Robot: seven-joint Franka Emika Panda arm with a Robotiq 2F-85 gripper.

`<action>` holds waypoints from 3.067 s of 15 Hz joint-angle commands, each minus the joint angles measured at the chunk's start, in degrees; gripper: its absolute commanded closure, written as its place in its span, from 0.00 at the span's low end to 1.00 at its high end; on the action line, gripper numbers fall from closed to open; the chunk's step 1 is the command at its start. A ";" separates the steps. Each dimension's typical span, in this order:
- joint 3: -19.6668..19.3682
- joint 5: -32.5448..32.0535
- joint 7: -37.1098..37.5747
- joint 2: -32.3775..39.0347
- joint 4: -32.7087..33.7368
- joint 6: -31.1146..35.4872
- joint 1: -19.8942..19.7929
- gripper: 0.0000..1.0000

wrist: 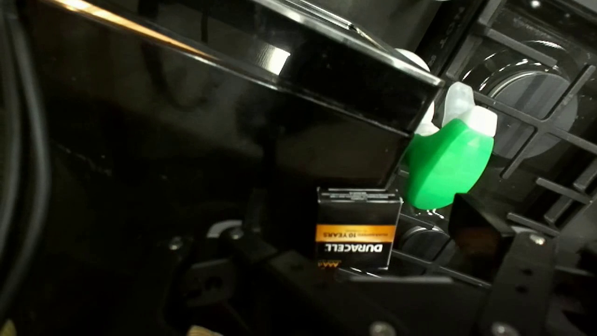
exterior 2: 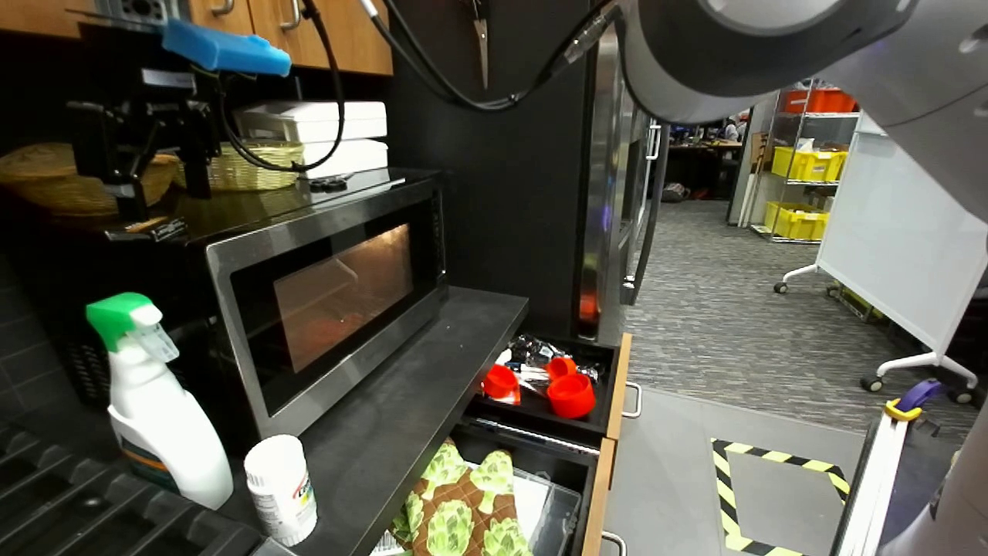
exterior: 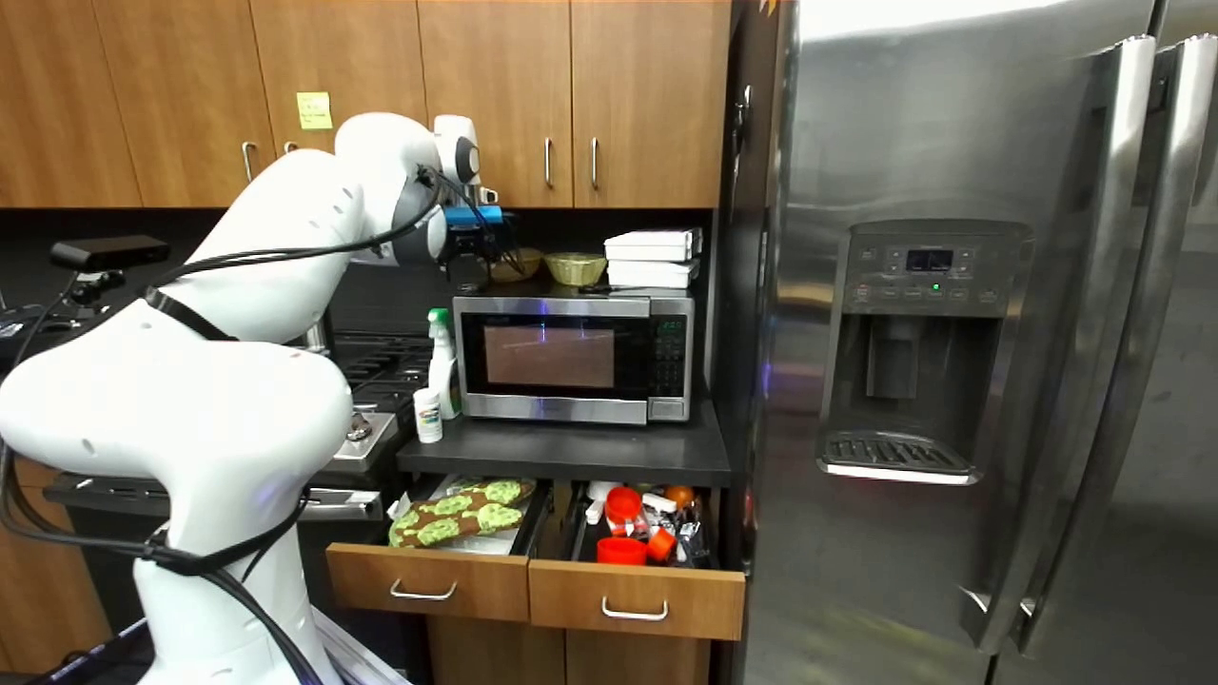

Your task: Pick up the black square box from the microwave top and put it on the kitchen counter

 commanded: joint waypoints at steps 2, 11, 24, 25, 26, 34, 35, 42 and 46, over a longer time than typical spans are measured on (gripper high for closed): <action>0.49 0.63 -0.62 1.69 2.47 1.75 -0.13 0.00; 0.42 0.79 -0.96 3.84 2.78 3.77 -0.15 0.00; 0.11 0.42 -0.56 4.31 3.93 3.28 -0.30 0.57; 0.12 0.43 -0.48 4.30 4.03 3.25 -0.36 0.64; 0.06 0.37 -0.44 4.31 4.06 3.25 -0.40 0.73; -0.73 -0.43 1.49 3.05 3.45 0.56 0.17 0.78; -0.86 -0.46 2.21 2.83 3.48 -0.37 0.22 0.78; -1.18 -0.90 5.37 2.04 4.41 -4.47 0.32 0.78; -1.72 -1.19 7.80 1.37 4.65 -6.22 0.48 0.78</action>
